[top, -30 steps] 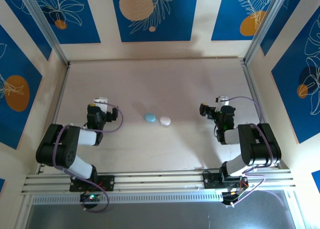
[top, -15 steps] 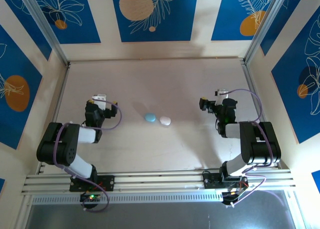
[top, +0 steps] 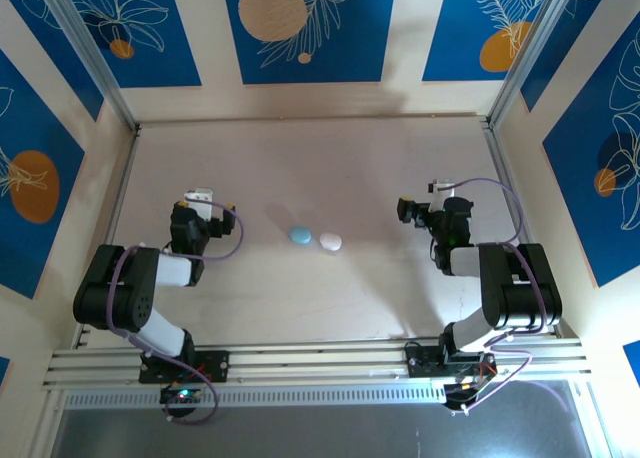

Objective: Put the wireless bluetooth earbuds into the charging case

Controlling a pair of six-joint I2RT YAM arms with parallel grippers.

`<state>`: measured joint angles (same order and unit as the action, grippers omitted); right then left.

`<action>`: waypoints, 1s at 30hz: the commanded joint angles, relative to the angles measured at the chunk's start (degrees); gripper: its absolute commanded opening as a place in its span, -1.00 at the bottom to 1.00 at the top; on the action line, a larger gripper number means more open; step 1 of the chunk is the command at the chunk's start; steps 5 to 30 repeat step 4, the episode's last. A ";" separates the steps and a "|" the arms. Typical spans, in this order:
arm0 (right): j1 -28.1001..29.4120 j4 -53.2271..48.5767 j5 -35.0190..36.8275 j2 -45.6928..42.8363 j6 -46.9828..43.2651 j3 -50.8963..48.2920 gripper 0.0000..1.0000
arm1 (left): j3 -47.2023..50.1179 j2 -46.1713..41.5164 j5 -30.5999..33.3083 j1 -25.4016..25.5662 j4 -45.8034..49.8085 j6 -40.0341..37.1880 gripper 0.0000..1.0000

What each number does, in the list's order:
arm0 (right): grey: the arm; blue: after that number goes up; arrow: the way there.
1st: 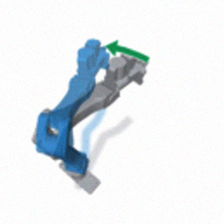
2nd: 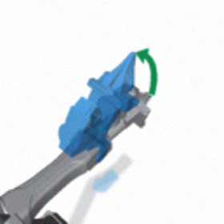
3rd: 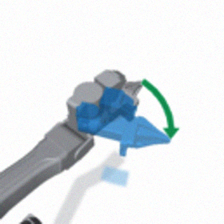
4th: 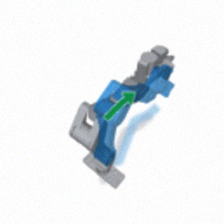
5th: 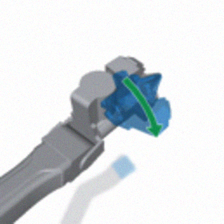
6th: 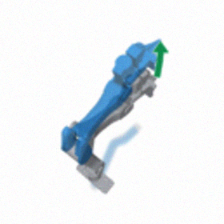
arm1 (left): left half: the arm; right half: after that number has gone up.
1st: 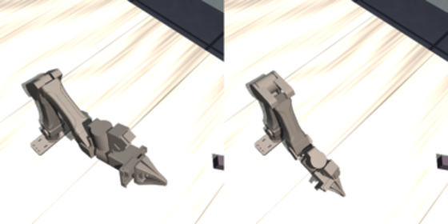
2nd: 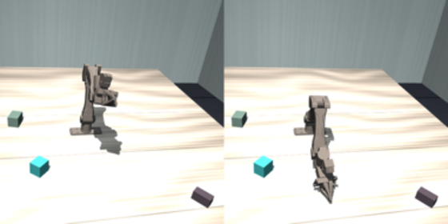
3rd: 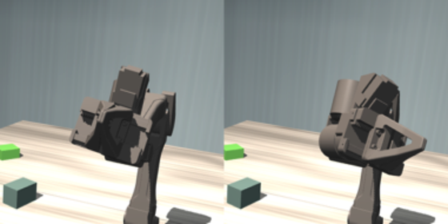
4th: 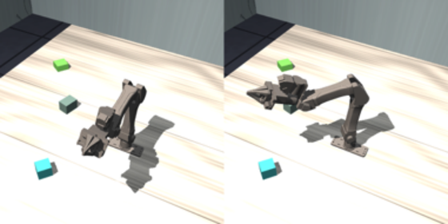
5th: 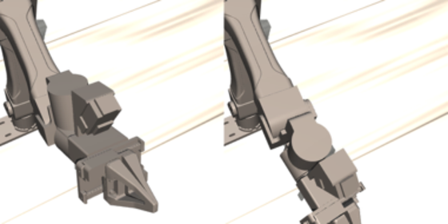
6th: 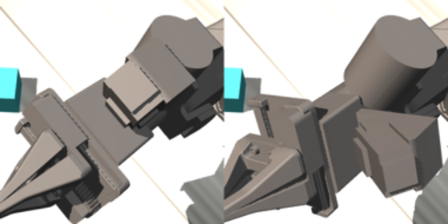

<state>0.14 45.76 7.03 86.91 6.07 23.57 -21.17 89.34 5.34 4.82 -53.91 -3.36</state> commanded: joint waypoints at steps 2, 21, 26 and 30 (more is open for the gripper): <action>0.12 -0.01 -1.23 0.35 -0.26 0.60 0.98 | -0.28 0.22 -1.21 -0.58 0.12 0.54 0.99; 0.03 0.08 -1.23 0.27 -0.26 0.42 0.99 | -0.27 0.21 -1.21 -0.56 0.12 0.54 0.99; 0.03 0.08 -1.23 0.27 -0.26 0.42 0.99 | -0.27 0.21 -1.21 -0.56 0.12 0.54 0.99; 0.03 0.08 -1.23 0.27 -0.26 0.42 0.99 | -0.27 0.21 -1.21 -0.56 0.12 0.54 0.99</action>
